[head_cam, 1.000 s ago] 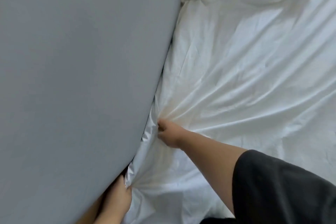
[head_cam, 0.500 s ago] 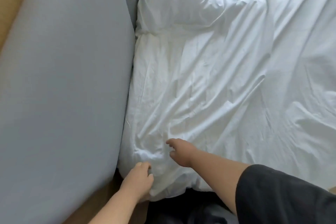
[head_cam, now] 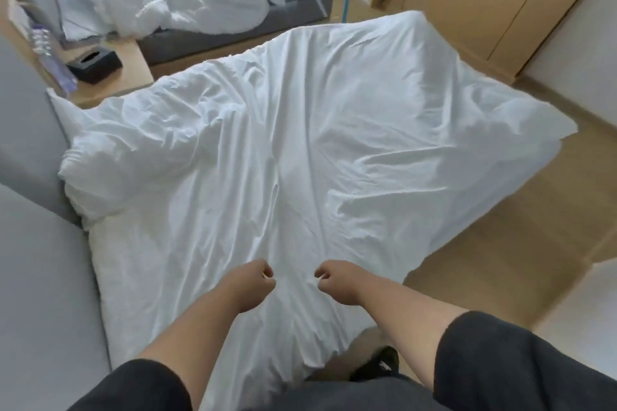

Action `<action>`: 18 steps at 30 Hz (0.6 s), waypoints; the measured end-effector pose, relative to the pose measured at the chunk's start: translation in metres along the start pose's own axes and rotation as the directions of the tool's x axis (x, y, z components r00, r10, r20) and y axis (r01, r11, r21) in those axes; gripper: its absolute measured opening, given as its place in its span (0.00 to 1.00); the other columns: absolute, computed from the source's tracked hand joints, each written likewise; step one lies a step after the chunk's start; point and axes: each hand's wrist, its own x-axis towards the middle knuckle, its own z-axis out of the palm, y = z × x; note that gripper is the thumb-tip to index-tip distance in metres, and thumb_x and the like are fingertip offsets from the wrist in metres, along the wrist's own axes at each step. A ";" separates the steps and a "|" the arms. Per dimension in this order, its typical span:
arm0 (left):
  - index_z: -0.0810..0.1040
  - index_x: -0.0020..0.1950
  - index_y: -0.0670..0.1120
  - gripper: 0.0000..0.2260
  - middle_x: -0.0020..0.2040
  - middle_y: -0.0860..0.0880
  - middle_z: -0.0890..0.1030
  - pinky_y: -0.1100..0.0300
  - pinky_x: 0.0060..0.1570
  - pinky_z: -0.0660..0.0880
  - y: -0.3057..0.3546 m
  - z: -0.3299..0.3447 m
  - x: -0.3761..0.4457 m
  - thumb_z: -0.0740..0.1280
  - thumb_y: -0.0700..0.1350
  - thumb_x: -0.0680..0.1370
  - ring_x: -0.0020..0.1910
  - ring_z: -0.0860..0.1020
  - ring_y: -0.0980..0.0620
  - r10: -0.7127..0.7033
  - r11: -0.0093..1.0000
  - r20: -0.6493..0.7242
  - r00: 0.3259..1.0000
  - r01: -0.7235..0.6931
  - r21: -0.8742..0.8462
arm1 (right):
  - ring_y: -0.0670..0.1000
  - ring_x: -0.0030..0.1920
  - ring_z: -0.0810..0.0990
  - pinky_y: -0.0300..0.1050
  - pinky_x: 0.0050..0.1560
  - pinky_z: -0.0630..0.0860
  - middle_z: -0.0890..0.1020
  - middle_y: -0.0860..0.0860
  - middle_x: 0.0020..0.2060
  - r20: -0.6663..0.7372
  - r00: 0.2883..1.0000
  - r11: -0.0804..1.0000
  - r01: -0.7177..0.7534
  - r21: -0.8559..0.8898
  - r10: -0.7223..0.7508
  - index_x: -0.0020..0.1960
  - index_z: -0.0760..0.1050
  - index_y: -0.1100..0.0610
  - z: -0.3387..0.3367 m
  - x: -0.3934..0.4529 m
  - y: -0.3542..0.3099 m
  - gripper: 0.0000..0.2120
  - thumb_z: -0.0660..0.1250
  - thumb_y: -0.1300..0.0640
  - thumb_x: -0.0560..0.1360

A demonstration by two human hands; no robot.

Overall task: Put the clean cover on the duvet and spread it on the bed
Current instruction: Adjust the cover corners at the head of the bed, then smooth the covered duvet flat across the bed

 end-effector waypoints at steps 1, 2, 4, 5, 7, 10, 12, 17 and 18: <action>0.76 0.58 0.55 0.10 0.52 0.56 0.79 0.62 0.42 0.71 0.022 0.003 0.002 0.62 0.54 0.79 0.48 0.78 0.56 0.024 1.000 0.006 1.000 -0.024 0.019 | 0.54 0.71 0.72 0.46 0.69 0.68 0.74 0.52 0.72 -0.015 1.000 1.000 -0.005 0.006 0.005 0.74 0.71 0.52 -0.014 -0.008 0.020 0.22 0.58 0.54 0.81; 0.76 0.57 0.56 0.09 0.51 0.58 0.79 0.63 0.41 0.71 0.044 0.008 0.004 0.62 0.55 0.79 0.46 0.77 0.58 0.045 0.999 0.011 0.999 -0.045 0.027 | 0.53 0.71 0.72 0.46 0.69 0.68 0.74 0.51 0.72 -0.032 0.999 1.000 -0.008 0.013 0.008 0.73 0.72 0.52 -0.028 -0.015 0.041 0.22 0.58 0.54 0.81; 0.75 0.55 0.57 0.07 0.49 0.58 0.79 0.65 0.39 0.71 0.094 0.020 0.012 0.62 0.55 0.79 0.45 0.77 0.60 0.077 0.996 0.009 0.997 -0.077 0.034 | 0.53 0.70 0.73 0.46 0.68 0.69 0.74 0.51 0.71 -0.066 0.998 0.999 -0.022 0.037 0.024 0.73 0.73 0.52 -0.059 -0.026 0.086 0.21 0.59 0.54 0.80; 0.75 0.55 0.57 0.07 0.49 0.58 0.79 0.65 0.39 0.71 0.120 0.027 0.018 0.63 0.55 0.78 0.45 0.78 0.60 0.090 0.995 0.000 0.996 -0.090 0.036 | 0.53 0.70 0.73 0.46 0.68 0.69 0.75 0.51 0.71 -0.078 0.996 0.998 -0.032 0.046 0.036 0.73 0.73 0.52 -0.077 -0.031 0.108 0.22 0.59 0.54 0.80; 0.76 0.53 0.57 0.06 0.48 0.57 0.79 0.65 0.40 0.72 0.174 0.041 0.028 0.63 0.54 0.78 0.45 0.78 0.59 0.128 0.991 -0.006 0.992 -0.128 0.029 | 0.53 0.69 0.74 0.46 0.67 0.70 0.75 0.51 0.71 -0.117 0.992 0.997 -0.046 0.062 0.053 0.72 0.74 0.53 -0.114 -0.042 0.152 0.22 0.59 0.54 0.79; 0.77 0.50 0.59 0.04 0.47 0.57 0.80 0.65 0.40 0.73 0.253 0.059 0.042 0.64 0.55 0.77 0.44 0.79 0.59 0.202 0.978 0.034 0.979 -0.203 0.038 | 0.54 0.67 0.76 0.46 0.65 0.72 0.78 0.52 0.68 -0.191 0.978 0.994 -0.064 0.093 0.081 0.69 0.76 0.54 -0.168 -0.063 0.217 0.20 0.59 0.55 0.79; 0.77 0.49 0.59 0.03 0.47 0.57 0.81 0.65 0.39 0.74 0.300 0.065 0.052 0.64 0.54 0.77 0.43 0.79 0.59 0.240 0.969 0.055 0.969 -0.242 0.044 | 0.58 0.65 0.77 0.51 0.66 0.74 0.79 0.56 0.66 -0.223 0.967 0.987 -0.094 0.130 0.121 0.67 0.77 0.59 -0.197 -0.080 0.255 0.20 0.59 0.57 0.78; 0.77 0.50 0.59 0.03 0.46 0.56 0.81 0.67 0.37 0.71 0.399 0.081 0.085 0.64 0.53 0.78 0.42 0.78 0.59 0.312 0.944 0.072 0.947 -0.318 0.085 | 0.60 0.64 0.78 0.52 0.64 0.74 0.80 0.60 0.64 -0.293 0.930 0.952 -0.140 0.272 0.220 0.65 0.77 0.62 -0.242 -0.111 0.331 0.19 0.58 0.58 0.78; 0.77 0.51 0.58 0.04 0.46 0.56 0.80 0.67 0.37 0.70 0.419 0.084 0.093 0.64 0.53 0.78 0.42 0.78 0.59 0.329 0.936 0.086 0.940 -0.337 0.102 | 0.58 0.64 0.78 0.51 0.63 0.75 0.80 0.58 0.63 -0.310 0.922 0.945 -0.139 0.295 0.232 0.65 0.77 0.60 -0.248 -0.115 0.344 0.18 0.58 0.57 0.79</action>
